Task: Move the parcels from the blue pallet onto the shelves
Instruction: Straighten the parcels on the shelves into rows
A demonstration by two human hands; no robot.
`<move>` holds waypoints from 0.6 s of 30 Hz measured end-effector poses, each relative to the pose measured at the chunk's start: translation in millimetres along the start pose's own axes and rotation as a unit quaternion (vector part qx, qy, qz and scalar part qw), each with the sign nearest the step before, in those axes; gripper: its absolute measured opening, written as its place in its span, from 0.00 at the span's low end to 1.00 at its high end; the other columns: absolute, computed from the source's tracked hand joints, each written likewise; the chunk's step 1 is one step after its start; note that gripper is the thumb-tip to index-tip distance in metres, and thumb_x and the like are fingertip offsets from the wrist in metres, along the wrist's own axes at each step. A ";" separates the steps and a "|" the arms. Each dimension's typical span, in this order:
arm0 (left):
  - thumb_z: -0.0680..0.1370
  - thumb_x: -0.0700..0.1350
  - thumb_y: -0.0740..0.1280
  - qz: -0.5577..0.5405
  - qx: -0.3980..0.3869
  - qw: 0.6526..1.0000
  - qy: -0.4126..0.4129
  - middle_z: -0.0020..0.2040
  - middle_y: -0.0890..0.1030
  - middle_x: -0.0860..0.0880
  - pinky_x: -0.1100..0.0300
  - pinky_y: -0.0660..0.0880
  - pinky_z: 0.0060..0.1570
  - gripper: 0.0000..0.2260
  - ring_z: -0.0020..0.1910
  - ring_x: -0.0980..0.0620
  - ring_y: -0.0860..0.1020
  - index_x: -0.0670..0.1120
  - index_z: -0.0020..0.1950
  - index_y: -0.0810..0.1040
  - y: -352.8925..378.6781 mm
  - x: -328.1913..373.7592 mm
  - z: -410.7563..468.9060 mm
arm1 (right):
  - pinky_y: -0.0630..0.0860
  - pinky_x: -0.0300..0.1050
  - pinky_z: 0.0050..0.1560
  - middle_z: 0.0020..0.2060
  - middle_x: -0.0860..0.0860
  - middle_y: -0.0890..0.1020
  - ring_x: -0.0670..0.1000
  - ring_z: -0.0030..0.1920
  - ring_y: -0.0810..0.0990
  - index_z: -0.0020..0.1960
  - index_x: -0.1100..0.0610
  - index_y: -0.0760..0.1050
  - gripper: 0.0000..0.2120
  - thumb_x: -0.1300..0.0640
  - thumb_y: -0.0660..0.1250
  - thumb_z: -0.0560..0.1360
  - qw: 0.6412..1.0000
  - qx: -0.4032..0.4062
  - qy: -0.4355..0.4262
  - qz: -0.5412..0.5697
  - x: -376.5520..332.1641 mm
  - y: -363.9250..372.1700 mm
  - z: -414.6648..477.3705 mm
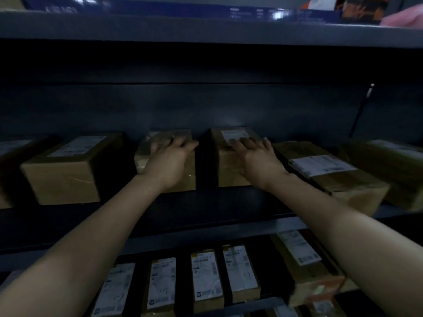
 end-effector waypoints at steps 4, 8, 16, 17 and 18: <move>0.76 0.43 0.65 -0.104 0.116 0.982 0.106 0.69 0.70 0.46 0.51 0.55 0.69 0.23 0.66 0.43 0.69 0.48 0.71 0.68 -31.0 81.8 8.4 | 0.55 0.54 0.71 0.68 0.57 0.71 0.59 0.68 0.68 0.75 0.54 0.60 0.29 0.54 0.64 0.76 0.997 0.056 0.044 -0.014 34.9 -32.8 -38.9; 0.77 0.44 0.65 -0.238 0.130 0.943 0.195 0.64 0.72 0.48 0.53 0.65 0.64 0.19 0.62 0.46 0.72 0.46 0.68 0.72 -48.3 167.1 9.8 | 0.64 0.53 0.65 0.61 0.58 0.76 0.61 0.62 0.72 0.69 0.57 0.67 0.23 0.51 0.64 0.76 0.987 0.094 0.127 -0.027 94.8 -62.9 -86.2; 0.73 0.57 0.69 -0.168 0.000 0.956 0.242 0.66 0.71 0.50 0.53 0.67 0.62 0.29 0.63 0.48 0.71 0.50 0.71 0.68 -14.7 277.6 10.9 | 0.62 0.53 0.65 0.62 0.57 0.74 0.61 0.65 0.69 0.70 0.54 0.66 0.28 0.42 0.65 0.75 0.977 0.040 0.206 -0.049 213.6 -64.4 -153.1; 0.72 0.57 0.70 -0.154 -0.007 0.960 0.233 0.66 0.71 0.50 0.51 0.67 0.63 0.29 0.63 0.48 0.71 0.51 0.71 0.68 -10.4 287.2 12.7 | 0.61 0.54 0.66 0.64 0.57 0.74 0.61 0.65 0.68 0.71 0.53 0.65 0.29 0.40 0.64 0.75 0.977 0.033 0.207 -0.049 227.6 -61.1 -157.3; 0.72 0.56 0.70 -0.141 -0.014 0.965 0.222 0.67 0.71 0.50 0.50 0.67 0.63 0.29 0.64 0.48 0.71 0.51 0.71 0.68 -6.5 296.2 14.8 | 0.61 0.54 0.67 0.65 0.57 0.73 0.60 0.66 0.68 0.72 0.53 0.65 0.31 0.39 0.64 0.74 0.978 0.031 0.203 -0.046 241.0 -57.7 -160.9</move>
Point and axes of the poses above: each hand's wrist, its own z-axis towards the middle knuckle, its own y-axis out of the palm, x = y × z, the point moved 5 cm from there along z, towards the middle knuckle
